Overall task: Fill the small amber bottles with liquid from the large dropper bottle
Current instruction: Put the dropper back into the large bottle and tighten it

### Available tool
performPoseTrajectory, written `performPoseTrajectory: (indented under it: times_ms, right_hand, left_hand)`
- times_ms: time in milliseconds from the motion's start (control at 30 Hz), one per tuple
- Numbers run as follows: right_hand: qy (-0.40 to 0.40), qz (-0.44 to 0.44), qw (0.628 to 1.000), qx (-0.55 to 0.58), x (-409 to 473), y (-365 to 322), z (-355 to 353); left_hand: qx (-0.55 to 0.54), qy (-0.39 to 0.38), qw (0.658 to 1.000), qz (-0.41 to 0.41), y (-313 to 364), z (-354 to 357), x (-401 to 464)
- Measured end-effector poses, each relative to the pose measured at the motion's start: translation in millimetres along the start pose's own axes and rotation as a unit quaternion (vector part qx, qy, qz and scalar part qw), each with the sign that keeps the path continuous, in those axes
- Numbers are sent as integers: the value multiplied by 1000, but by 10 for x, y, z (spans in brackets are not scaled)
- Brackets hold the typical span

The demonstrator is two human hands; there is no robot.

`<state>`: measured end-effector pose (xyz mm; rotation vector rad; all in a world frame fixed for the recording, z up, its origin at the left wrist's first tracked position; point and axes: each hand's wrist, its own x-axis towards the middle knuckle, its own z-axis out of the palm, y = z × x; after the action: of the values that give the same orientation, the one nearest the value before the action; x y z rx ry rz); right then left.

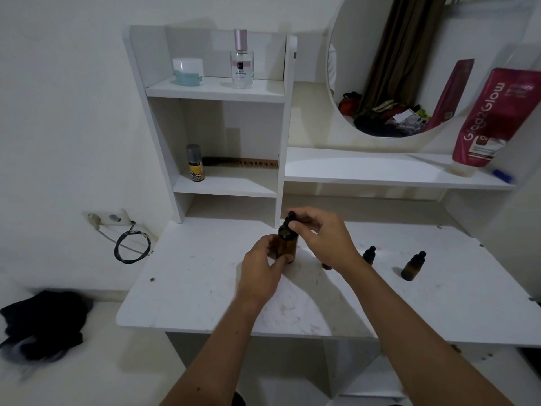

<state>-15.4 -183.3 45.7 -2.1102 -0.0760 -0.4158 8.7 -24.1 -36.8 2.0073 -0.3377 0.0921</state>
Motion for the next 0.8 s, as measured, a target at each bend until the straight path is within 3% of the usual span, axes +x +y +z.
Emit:
performPoseTrajectory:
  times_ms: [233, 800]
  right_hand:
    - [10, 63, 997, 40, 58, -8, -33]
    - [74, 76, 993, 49, -16, -96, 81]
  left_hand:
    - [-2, -4, 1000, 1, -1, -3, 3]
    - [21, 11, 1000, 8, -29, 14, 1]
